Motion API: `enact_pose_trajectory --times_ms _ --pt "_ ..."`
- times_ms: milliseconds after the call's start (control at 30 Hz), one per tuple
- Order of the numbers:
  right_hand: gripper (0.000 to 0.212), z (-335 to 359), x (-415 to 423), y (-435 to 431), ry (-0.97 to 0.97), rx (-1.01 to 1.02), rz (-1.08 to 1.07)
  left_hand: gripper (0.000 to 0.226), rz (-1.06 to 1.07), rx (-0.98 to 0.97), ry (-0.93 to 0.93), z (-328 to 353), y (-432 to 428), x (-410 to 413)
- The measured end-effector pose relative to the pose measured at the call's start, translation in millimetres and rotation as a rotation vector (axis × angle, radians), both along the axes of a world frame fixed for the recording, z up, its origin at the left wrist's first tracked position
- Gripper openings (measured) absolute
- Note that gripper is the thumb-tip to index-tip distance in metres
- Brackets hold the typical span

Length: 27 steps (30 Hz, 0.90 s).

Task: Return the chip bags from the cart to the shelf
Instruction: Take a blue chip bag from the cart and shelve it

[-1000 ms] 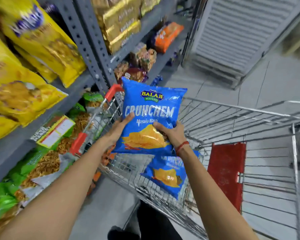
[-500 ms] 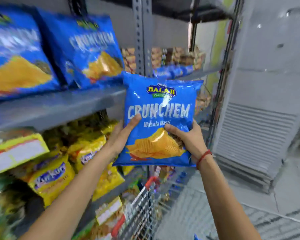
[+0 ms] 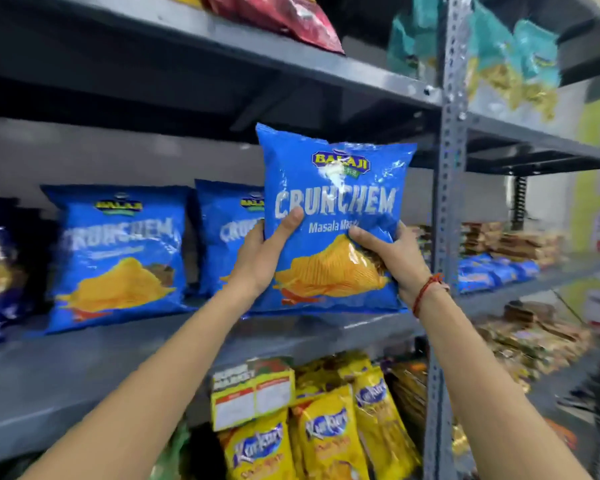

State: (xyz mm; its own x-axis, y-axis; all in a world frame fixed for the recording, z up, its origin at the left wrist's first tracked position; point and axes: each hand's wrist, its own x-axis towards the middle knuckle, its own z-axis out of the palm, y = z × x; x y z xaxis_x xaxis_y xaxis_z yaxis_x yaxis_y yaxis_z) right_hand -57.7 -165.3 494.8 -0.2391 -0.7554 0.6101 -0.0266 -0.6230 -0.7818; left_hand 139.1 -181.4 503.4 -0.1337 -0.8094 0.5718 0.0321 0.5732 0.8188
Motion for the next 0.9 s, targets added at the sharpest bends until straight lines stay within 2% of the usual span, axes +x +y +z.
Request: enact_pose_trajectory --times_ms 67,200,233,433,500,567,667,700,733,833,900 --pt "0.061 4 18 -25 0.023 0.035 0.026 0.036 0.059 0.003 0.021 2 -14 19" --pt "0.097 4 47 -66 0.093 0.121 0.044 0.083 0.152 0.067 0.059 -6 -44 47" --pt "0.098 1 51 -75 0.107 0.14 0.051 0.089 0.177 0.087 0.053 -11 -51 53" --pt "0.052 -18 65 -99 0.178 0.206 0.105 0.114 0.236 0.225 -0.023 -34 -71 69" --pt "0.049 -25 64 -103 0.194 0.239 0.116 0.11 0.256 0.241 -0.056 -36 -70 68" --pt "0.06 -29 63 -105 0.204 0.279 0.112 0.101 0.249 0.246 -0.081 -35 -70 67" --pt "0.097 -32 64 -104 0.213 0.305 0.096 0.108 0.252 0.291 -0.095 -35 -70 66" --pt "0.106 -34 64 -105 0.211 0.31 0.087 0.103 0.271 0.288 -0.096 -35 -66 65" --pt "0.104 -35 64 -100 0.211 0.31 0.065 0.097 0.31 0.277 -0.093 -36 -65 64" --pt "0.075 -39 58 -88 0.22 0.267 -0.089 0.08 0.49 0.206 -0.085 -37 -52 59" --pt "0.067 -43 50 -70 0.197 0.231 -0.155 0.073 0.611 0.093 -0.104 -41 -39 54"
